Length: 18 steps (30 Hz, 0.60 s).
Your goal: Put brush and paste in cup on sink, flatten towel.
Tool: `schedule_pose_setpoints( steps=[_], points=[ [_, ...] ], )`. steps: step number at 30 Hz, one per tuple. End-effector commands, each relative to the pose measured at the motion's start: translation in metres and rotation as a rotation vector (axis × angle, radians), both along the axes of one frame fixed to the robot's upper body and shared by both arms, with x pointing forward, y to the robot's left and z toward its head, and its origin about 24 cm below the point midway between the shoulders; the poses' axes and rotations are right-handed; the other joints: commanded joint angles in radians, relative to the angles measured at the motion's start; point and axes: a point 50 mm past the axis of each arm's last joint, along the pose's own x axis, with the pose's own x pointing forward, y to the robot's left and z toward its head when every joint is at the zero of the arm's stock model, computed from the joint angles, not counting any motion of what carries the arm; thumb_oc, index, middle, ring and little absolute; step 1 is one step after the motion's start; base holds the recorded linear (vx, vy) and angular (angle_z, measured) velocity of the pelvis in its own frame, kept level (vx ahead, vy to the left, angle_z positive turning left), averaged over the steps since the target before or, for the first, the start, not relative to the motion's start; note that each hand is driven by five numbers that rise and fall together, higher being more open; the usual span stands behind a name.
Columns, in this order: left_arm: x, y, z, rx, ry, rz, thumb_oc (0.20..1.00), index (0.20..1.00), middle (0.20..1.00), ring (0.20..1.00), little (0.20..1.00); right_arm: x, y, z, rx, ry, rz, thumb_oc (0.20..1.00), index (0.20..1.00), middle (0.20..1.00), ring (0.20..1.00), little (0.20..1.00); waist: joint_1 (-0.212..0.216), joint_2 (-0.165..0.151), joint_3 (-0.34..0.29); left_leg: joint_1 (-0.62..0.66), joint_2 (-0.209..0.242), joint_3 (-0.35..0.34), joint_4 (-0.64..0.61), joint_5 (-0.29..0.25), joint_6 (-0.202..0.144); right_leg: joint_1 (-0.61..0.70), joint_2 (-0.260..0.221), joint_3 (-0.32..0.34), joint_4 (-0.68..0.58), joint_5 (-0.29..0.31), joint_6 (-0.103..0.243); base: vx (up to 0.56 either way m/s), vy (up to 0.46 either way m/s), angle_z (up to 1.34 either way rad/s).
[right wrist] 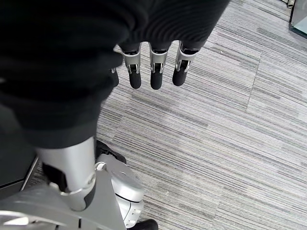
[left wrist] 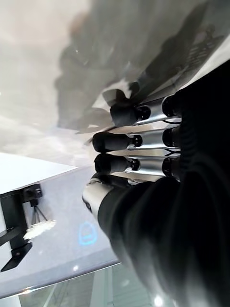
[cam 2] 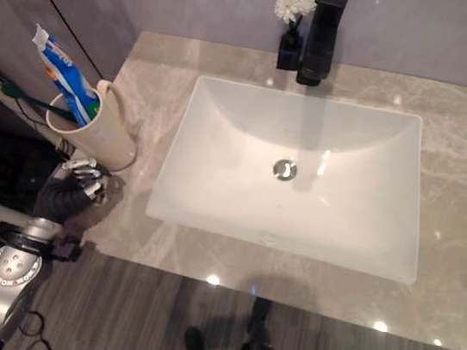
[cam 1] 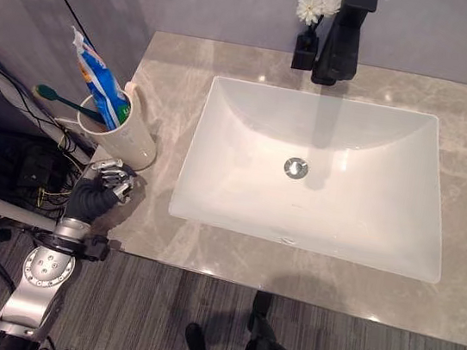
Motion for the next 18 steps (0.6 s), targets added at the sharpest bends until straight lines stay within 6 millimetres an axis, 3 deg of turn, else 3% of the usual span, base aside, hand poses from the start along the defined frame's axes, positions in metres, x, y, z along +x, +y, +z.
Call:
schedule_pose_setpoints(
  steps=[1,9,18],
  points=[
    [0.008,0.008,0.017,0.048,-0.077,0.055,0.200,0.200,0.200,0.200,0.200,0.014,0.006,0.002,0.003,-0.037,0.037,1.000,1.000,1.000,1.000,1.000,-0.015,-0.026,0.026,0.022,0.023,-0.119,0.004,0.017,-0.043,0.041,-0.023,0.026,0.000,-0.011,0.105,0.01,-0.001,-0.03],
    [0.022,0.017,0.031,0.108,-0.143,0.153,0.200,0.200,0.200,0.200,0.200,0.026,0.012,0.005,0.043,-0.117,0.028,1.000,1.000,1.000,1.000,1.000,-0.045,-0.042,0.021,0.022,0.023,-0.103,0.004,0.010,-0.044,0.024,-0.013,0.051,0.000,-0.004,0.104,0.00,-0.001,-0.03],
    [0.038,0.017,0.042,0.134,-0.169,0.159,0.200,0.200,0.200,0.200,0.200,0.014,0.013,0.001,0.042,-0.058,0.053,1.000,1.000,1.000,1.000,1.000,-0.070,-0.056,0.005,0.028,0.024,-0.095,0.004,0.005,-0.044,0.020,-0.004,0.065,0.000,0.001,0.104,0.00,-0.004,-0.06]
  ],
)
